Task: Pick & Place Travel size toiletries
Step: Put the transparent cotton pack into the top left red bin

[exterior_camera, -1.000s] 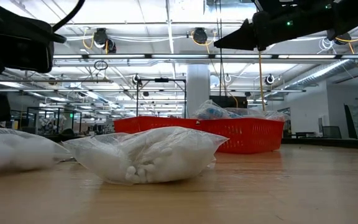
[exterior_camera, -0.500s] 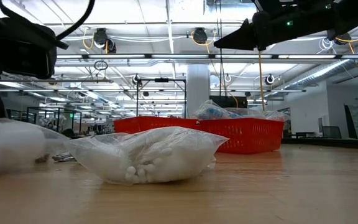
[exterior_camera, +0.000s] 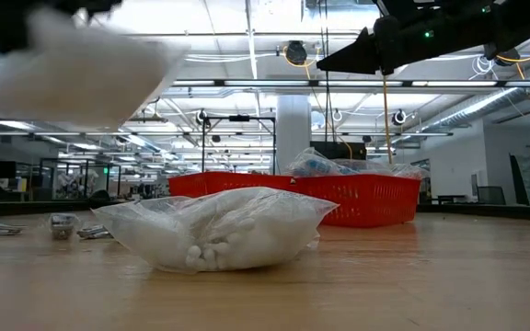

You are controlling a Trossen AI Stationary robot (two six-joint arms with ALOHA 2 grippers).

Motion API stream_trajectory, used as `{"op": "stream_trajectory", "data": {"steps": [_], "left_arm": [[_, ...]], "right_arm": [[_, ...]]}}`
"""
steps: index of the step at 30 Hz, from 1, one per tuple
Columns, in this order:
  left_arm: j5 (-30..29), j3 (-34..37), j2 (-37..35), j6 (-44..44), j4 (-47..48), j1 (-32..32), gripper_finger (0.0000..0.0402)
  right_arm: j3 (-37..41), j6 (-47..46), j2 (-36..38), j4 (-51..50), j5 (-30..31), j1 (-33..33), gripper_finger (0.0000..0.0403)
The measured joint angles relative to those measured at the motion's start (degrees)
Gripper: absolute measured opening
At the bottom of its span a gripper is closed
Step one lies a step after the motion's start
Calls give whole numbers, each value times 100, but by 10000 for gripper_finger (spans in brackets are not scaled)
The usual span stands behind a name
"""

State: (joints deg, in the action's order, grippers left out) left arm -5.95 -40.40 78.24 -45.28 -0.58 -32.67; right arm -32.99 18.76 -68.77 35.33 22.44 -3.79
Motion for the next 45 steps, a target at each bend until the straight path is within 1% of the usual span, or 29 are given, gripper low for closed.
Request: {"op": "stream_trajectory", "data": {"steps": [3,6,8,10,11,12,15,19,21,24,27,30,34,39,42,45], "left_arm": [[-766,-7,-487,1400,-317,284,7],[-1825,-11,-876,2840,-645,606,10],[-2527,-13,-1025,3584,-806,917,7],[-2900,-13,-1078,4064,-927,1388,3],[-2892,-13,-1079,4215,-959,1672,3],[-2753,-13,-1070,4335,-985,1974,5],[-2020,-13,-876,4455,-1169,2982,7],[-1359,-46,-458,4139,-1317,4171,3],[-1194,-48,-193,3944,-1303,4616,7],[-926,-48,270,3807,-1334,5073,7],[-511,-48,717,3766,-1680,5311,3],[-205,-48,1117,3746,-2099,5393,11],[-166,-48,1460,3746,-2389,5399,17],[-200,-48,1571,3621,-2402,5404,21],[-163,-48,1567,3499,-2420,5404,41],[-160,-48,1567,3397,-2413,5404,76]], "right_arm": [[0,5,0,1,0,0,162],[0,9,0,2,0,4,161],[0,10,-1,2,0,4,160],[0,11,0,1,1,7,160],[0,14,0,0,1,7,160],[0,24,0,1,0,7,160],[0,36,0,1,0,12,160],[0,37,-1,0,0,93,160],[0,-5,0,0,0,130,160],[0,-58,0,-2,0,164,160],[0,-70,0,-2,-2,173,160],[0,-70,0,-3,-2,173,160],[0,-72,-1,-17,-1,173,160],[0,-72,-2,-50,-2,173,160],[0,-72,-2,-50,-2,173,160],[0,-73,-2,-49,-2,173,160]]}}
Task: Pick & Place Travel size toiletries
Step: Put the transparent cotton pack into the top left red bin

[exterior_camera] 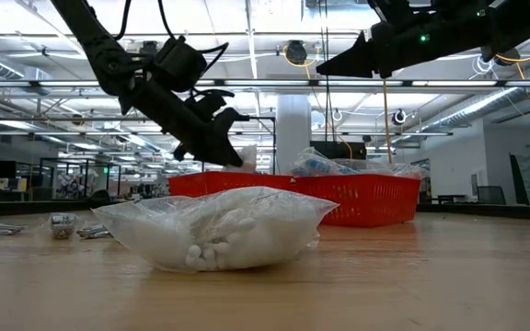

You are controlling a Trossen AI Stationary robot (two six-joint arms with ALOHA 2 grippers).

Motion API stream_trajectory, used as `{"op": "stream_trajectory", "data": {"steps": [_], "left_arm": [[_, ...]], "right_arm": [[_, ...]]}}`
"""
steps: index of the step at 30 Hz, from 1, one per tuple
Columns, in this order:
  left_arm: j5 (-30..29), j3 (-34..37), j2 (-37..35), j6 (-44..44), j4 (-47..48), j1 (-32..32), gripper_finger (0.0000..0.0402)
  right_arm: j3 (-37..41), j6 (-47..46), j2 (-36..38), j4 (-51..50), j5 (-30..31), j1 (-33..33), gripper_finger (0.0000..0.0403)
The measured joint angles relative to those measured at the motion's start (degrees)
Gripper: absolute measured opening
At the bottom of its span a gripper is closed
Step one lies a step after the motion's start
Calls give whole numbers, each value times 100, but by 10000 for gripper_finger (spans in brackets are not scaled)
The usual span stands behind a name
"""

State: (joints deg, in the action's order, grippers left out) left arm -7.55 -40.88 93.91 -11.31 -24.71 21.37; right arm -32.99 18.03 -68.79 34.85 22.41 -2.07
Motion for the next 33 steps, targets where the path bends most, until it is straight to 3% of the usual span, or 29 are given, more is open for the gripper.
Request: {"op": "stream_trajectory", "data": {"steps": [8,15,24,26,29,33], "left_arm": [[-544,0,0,-170,129,9,191],[-221,0,-154,233,186,-45,248],[-195,0,-1229,675,724,-269,263],[-558,0,-1346,646,635,-289,258],[-1272,-4,-1340,269,482,-239,246],[-1116,-4,-848,190,83,-96,226]], "right_arm": [[0,-79,0,1,0,0,160],[0,-82,0,1,0,0,160],[0,-82,-2,-2,0,0,160],[0,-80,-2,0,0,0,160],[0,-82,-2,1,-6,14,160],[0,-82,-2,1,-7,50,160]]}}
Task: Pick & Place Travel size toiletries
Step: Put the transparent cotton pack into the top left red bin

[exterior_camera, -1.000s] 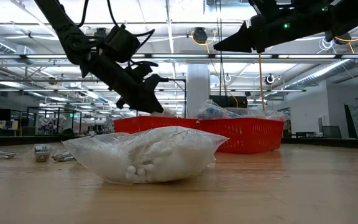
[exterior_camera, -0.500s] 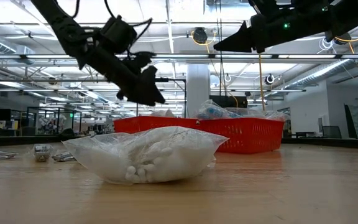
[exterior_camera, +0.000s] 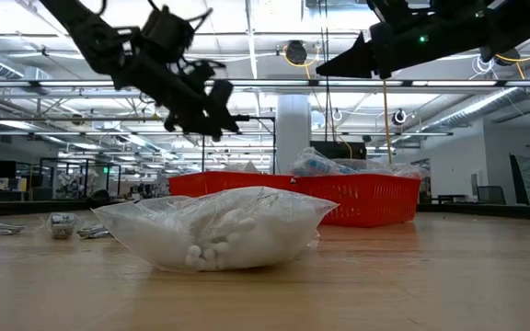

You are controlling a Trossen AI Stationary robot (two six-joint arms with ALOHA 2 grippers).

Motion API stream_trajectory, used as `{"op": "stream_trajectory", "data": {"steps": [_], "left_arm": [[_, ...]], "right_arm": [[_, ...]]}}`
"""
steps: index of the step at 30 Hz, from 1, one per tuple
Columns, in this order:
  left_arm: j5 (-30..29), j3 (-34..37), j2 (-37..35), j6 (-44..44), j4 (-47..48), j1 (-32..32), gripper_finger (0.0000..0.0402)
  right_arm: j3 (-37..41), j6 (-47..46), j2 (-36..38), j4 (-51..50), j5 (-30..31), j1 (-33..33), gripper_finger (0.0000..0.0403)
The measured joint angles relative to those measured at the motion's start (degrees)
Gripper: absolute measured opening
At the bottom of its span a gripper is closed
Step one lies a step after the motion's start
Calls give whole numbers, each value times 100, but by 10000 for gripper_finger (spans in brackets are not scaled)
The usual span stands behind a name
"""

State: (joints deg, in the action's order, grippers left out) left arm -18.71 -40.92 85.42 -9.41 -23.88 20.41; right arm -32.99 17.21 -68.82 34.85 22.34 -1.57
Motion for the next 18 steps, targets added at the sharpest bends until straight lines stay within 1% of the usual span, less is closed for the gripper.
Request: {"op": "stream_trajectory", "data": {"steps": [5,8,14,18], "left_arm": [[67,0,947,-124,-1013,26,203],[115,0,1352,-124,-1250,24,191],[411,-191,1845,-331,-1117,24,173],[414,-438,2059,-478,-625,29,163]], "right_arm": [[0,-37,0,0,3,20,160],[0,-48,0,-2,2,22,160],[0,-47,0,-46,3,24,160],[0,-48,0,-45,3,24,160]]}}
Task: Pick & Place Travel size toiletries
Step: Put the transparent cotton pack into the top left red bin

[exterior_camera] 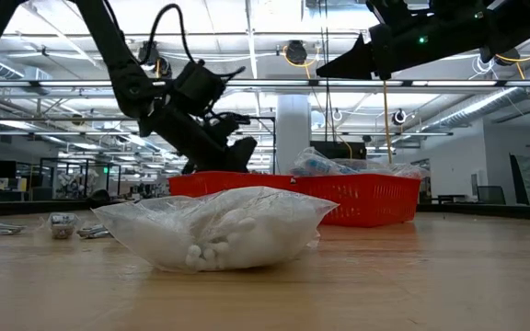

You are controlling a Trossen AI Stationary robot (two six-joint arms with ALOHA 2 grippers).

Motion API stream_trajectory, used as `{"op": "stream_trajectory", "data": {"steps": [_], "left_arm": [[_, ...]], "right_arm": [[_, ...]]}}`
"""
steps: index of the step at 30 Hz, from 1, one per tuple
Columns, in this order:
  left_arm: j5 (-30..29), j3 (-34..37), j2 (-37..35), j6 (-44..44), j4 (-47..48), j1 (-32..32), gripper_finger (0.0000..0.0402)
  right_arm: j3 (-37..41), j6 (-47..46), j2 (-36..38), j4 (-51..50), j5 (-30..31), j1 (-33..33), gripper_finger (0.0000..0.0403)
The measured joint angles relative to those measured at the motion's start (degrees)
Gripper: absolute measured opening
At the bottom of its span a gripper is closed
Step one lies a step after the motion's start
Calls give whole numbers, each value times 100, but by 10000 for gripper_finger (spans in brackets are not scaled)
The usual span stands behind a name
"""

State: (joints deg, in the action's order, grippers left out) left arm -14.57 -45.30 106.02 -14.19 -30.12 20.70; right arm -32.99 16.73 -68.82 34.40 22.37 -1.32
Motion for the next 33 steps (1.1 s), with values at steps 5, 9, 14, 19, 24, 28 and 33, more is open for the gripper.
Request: {"op": "stream_trajectory", "data": {"steps": [5,9,14,19,24,28,33], "left_arm": [[73,-223,229,-16,316,7,153],[138,-234,262,-16,286,7,152],[153,-229,262,6,278,7,152],[195,-214,13,165,373,5,152],[186,-214,-448,499,349,-10,152],[177,-215,-877,678,414,-66,152],[357,-216,-1505,697,1008,-229,152]], "right_arm": [[0,0,0,-1,2,2,160],[0,0,0,-6,2,0,160],[-1,4,0,-21,2,0,160],[0,12,0,-23,2,0,160],[-2,17,0,-30,2,0,160],[0,20,0,-40,2,0,160],[-1,20,0,-43,2,0,160]]}}
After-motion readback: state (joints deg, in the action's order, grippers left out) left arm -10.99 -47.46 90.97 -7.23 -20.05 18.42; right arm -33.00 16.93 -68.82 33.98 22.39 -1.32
